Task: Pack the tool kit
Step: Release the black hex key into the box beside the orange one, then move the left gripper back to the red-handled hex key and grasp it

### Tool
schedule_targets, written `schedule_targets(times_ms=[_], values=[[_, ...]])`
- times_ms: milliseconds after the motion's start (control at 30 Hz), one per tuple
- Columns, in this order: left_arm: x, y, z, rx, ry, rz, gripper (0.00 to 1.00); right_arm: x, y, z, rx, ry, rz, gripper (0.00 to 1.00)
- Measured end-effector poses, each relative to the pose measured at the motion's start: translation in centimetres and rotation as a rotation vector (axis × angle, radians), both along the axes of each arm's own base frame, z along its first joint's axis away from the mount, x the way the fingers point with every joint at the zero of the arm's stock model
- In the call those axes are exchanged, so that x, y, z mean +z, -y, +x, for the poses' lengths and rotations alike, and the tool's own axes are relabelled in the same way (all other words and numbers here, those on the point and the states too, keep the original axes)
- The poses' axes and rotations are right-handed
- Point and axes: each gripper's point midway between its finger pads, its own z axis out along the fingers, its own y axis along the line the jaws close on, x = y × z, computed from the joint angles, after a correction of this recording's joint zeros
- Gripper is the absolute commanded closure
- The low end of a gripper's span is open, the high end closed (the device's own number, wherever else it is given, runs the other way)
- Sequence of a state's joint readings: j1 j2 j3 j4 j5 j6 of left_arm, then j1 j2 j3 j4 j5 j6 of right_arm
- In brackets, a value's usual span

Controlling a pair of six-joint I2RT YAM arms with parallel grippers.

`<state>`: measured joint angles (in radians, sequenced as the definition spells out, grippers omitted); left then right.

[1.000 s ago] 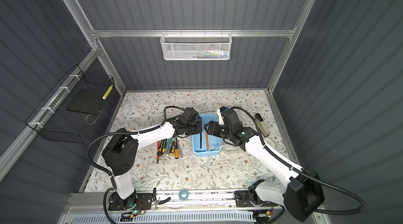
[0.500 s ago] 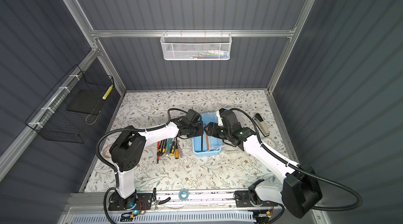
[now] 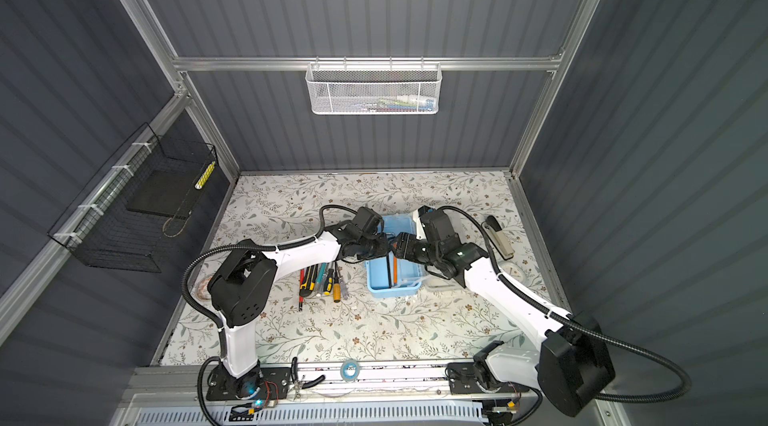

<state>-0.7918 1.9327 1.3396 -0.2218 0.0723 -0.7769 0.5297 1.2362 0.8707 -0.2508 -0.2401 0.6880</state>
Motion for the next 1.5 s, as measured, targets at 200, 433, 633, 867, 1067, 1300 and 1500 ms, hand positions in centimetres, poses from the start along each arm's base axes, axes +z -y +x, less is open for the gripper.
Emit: schedule_targets(times_ms=[200,433,633,867,1067,1300,1500], values=[[5.5,-2.3,0.1,-0.008,0.169,0.023,0.48,0.3,-0.3,-0.2,0.018,0.000,0.017,0.34],[9.5,-9.3,-1.2,0.064,0.332,0.202,0.31,0.5,-1.9,-1.4,0.068,0.004,0.010,0.34],[6.0,-17.4,-2.9,0.126,0.264,0.379,0.32,1.1,-5.4,-3.3,0.166,0.013,0.013,0.34],[3.7,-25.2,-2.9,0.251,0.169,0.480,0.40,-2.2,-7.6,-3.9,0.205,-0.072,-0.023,0.35],[2.0,-26.9,-2.6,0.276,0.112,0.477,0.46,-3.0,-7.9,-3.9,0.203,-0.091,-0.032,0.38],[-1.2,-28.2,-1.8,0.306,0.021,0.478,0.56,-3.1,-7.8,-3.8,0.197,-0.087,-0.036,0.39],[-2.9,-27.8,-1.4,0.296,-0.012,0.465,0.67,-3.4,-7.7,-3.6,0.187,-0.089,-0.047,0.39]])
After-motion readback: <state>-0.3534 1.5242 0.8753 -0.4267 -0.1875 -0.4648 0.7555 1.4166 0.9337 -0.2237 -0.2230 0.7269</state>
